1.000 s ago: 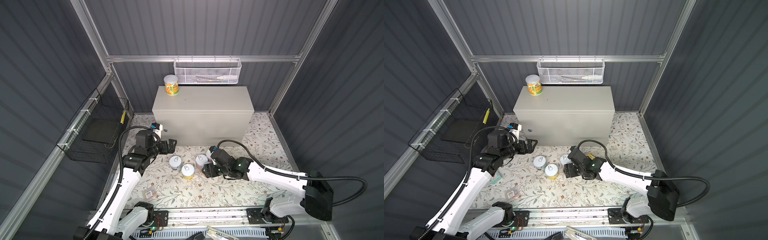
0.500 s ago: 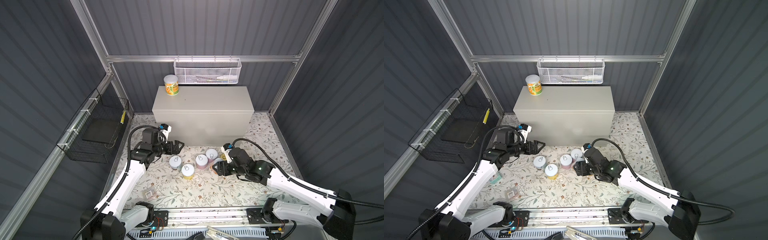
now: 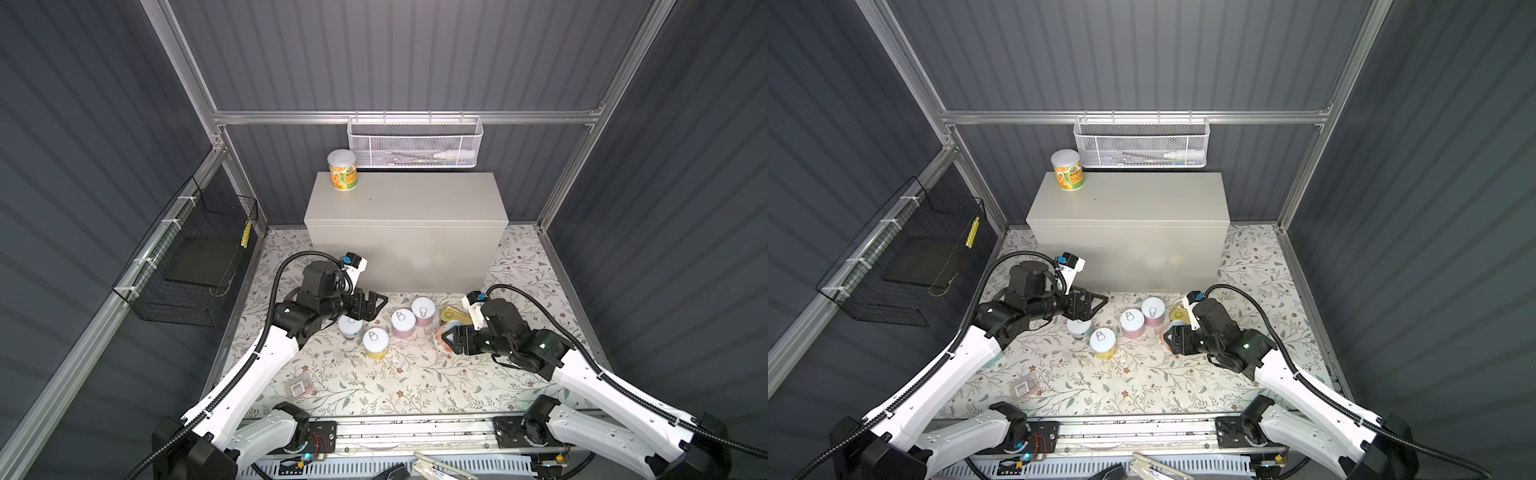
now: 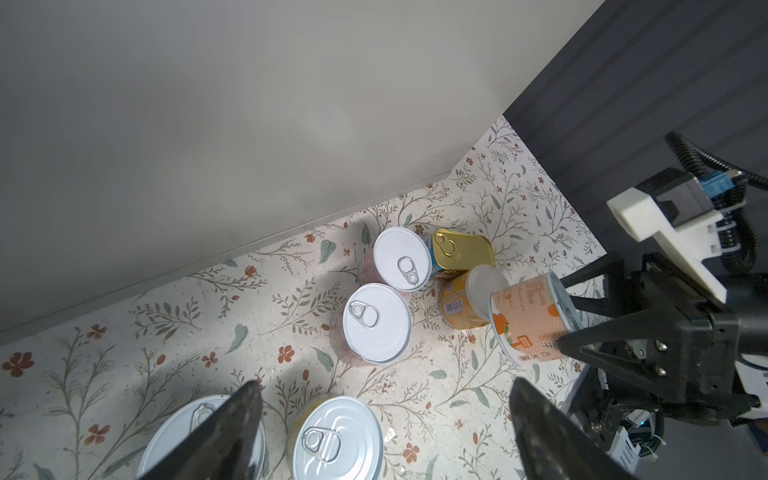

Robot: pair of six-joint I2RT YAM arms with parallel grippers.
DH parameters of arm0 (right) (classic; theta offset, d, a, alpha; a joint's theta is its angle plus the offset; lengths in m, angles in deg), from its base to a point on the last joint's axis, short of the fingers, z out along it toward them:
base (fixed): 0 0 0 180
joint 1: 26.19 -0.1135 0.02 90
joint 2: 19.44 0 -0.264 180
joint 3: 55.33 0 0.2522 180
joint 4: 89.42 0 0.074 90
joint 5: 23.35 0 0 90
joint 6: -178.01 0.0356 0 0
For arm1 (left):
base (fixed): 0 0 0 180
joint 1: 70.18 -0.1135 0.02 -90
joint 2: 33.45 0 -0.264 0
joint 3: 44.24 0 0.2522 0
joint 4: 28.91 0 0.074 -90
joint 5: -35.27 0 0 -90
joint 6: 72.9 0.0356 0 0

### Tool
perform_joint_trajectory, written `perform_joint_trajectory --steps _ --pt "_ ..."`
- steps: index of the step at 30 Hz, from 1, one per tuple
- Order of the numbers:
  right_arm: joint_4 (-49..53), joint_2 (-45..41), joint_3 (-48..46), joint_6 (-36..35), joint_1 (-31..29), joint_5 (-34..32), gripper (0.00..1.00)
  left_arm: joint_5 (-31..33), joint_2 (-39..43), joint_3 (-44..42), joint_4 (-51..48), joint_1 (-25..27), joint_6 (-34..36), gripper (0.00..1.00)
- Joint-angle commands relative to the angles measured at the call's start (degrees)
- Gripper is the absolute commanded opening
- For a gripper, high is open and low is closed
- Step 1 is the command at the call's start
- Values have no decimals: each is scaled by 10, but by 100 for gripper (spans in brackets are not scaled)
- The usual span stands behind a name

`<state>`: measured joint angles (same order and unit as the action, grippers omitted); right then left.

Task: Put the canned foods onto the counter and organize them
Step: 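Carry the can toward the left gripper while the left gripper moves in to meet it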

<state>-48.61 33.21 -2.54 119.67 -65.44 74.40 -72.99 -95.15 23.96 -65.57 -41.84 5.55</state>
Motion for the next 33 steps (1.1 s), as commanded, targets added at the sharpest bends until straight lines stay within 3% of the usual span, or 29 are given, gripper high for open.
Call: perform_joint_trajectory --steps 1,11,22,27,33 --pt "-29 -5 8 -14 7 39 70 31 14 -25 29 27 -18 93" --pt "-31 7 19 -26 12 65 70 55 -3 -42 72 65 -33 95" --pt "-7 -3 31 -36 24 96 70 5 -23 -72 149 88 4 100" --pt "-15 -5 19 -26 39 152 70 -2 -19 -75 163 116 28 100" --pt "-2 -11 17 -24 45 153 70 -28 -11 -100 183 158 60 100"
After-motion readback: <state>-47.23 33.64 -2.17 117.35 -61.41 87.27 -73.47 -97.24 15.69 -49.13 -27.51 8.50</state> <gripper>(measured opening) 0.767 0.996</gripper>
